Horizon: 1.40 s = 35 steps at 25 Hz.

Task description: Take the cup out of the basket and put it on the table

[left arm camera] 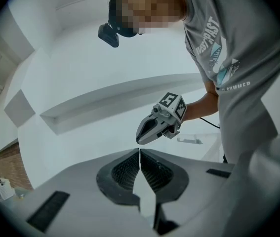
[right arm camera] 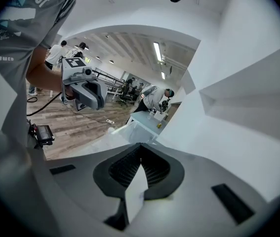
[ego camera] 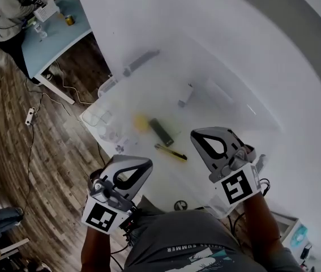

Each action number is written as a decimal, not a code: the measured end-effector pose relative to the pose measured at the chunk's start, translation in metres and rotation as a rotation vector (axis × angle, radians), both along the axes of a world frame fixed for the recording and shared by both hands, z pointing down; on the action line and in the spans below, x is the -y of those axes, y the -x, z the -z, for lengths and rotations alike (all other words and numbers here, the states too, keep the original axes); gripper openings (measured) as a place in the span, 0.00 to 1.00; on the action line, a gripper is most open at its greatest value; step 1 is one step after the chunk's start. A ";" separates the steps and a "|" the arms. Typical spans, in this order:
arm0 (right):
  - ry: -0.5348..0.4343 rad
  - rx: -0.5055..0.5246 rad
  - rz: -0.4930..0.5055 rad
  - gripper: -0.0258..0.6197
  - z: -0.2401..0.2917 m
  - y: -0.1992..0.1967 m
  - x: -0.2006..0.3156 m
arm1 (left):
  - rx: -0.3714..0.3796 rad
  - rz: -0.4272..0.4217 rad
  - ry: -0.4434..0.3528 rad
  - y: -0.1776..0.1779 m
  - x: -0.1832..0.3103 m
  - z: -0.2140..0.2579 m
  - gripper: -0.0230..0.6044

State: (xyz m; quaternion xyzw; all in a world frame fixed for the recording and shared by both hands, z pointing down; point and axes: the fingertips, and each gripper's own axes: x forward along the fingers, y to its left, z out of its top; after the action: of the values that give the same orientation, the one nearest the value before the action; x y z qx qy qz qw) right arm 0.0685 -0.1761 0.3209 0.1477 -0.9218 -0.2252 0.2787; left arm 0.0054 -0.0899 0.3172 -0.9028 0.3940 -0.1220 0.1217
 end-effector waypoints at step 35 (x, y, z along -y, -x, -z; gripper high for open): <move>0.464 -0.419 -0.113 0.29 -0.232 0.047 0.118 | -0.116 0.058 0.177 0.051 0.045 -0.102 0.06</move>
State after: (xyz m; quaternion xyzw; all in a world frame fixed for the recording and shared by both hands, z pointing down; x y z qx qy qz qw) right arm 0.0219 -0.2941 0.5524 0.0816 -0.8614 -0.0186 0.5010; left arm -0.0459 -0.1345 0.4193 -0.9039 0.4139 -0.1074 0.0146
